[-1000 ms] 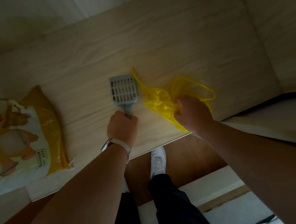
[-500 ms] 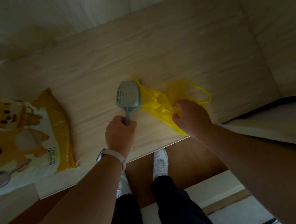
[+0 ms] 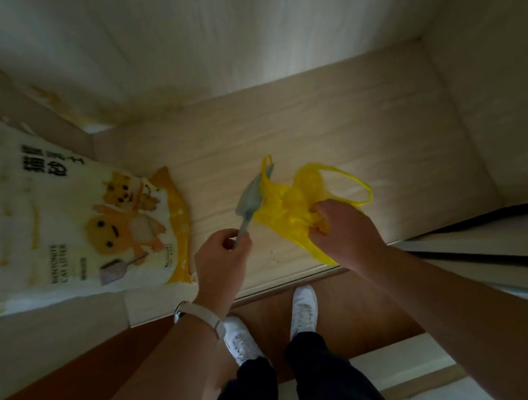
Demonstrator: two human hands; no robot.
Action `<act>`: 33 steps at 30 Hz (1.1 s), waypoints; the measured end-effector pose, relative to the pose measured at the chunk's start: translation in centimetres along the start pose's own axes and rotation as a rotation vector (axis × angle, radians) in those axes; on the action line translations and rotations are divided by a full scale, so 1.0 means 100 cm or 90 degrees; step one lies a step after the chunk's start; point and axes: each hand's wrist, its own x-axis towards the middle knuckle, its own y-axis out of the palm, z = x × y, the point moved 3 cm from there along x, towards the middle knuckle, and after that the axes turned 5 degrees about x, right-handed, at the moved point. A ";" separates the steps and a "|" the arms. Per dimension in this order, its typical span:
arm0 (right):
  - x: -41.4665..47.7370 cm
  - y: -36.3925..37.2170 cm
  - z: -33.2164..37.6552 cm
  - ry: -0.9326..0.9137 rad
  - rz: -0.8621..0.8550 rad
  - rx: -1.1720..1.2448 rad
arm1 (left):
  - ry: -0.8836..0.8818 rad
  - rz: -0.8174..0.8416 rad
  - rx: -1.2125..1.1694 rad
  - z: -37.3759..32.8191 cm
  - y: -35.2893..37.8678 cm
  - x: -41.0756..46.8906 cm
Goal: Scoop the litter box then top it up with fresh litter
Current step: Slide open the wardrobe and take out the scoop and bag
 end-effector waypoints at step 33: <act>-0.132 -0.075 0.265 -0.601 0.139 0.110 | -0.114 -0.474 -0.264 0.021 -0.181 -0.276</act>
